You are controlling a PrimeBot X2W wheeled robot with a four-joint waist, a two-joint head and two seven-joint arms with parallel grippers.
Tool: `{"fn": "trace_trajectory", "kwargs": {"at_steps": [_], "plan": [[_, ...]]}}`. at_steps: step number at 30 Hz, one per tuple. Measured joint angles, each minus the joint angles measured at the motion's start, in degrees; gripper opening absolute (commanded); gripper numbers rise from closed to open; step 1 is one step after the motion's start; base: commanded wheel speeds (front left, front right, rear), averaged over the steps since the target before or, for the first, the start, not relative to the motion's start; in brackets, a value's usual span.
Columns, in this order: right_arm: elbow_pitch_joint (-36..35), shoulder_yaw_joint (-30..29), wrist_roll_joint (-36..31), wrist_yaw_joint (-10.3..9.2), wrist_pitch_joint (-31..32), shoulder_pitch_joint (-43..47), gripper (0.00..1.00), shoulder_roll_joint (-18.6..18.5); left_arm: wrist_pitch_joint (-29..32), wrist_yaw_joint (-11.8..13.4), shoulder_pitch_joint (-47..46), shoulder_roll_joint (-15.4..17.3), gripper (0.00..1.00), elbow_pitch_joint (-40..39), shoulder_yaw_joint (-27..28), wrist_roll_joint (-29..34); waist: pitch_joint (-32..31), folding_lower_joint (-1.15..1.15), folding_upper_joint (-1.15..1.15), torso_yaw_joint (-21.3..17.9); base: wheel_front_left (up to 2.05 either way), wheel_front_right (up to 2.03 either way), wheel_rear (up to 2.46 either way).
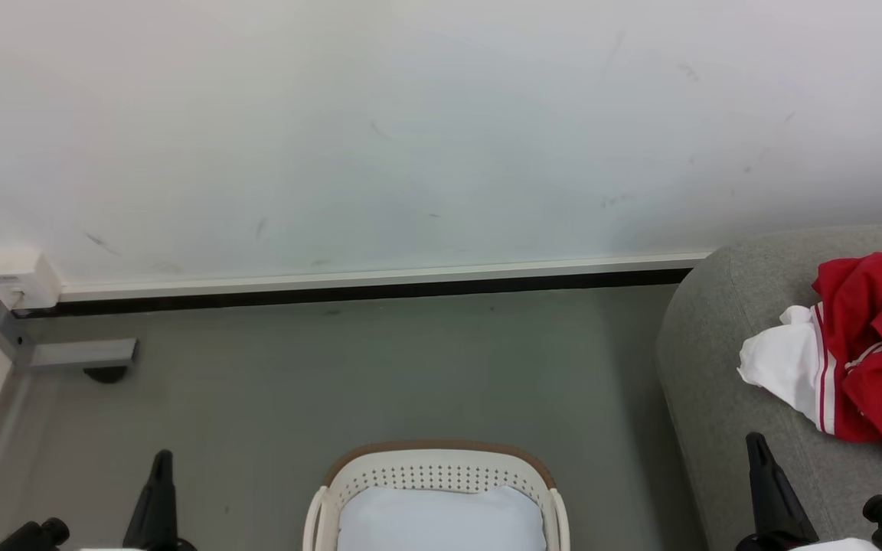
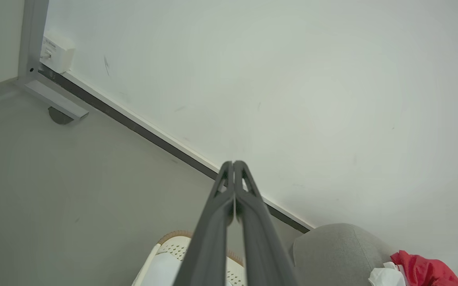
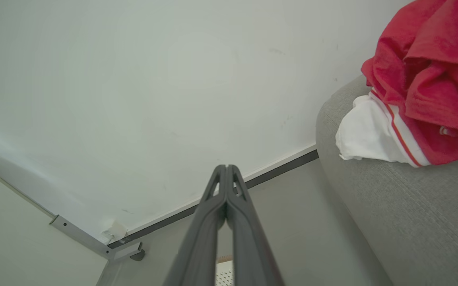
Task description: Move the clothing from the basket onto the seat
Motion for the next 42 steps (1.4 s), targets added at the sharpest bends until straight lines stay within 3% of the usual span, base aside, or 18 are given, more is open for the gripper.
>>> {"fn": "trace_trajectory", "kwargs": {"at_steps": [42], "plan": [[0.3, -3.9, 29.5, -0.01, 6.3, -2.4, 0.0, -1.5, 7.7, 0.0, -3.1, -1.8, 0.0, 0.3, 1.0, -27.1, 0.1, 0.0, 0.0, 1.9, 0.0, 0.0, 0.0]]}}
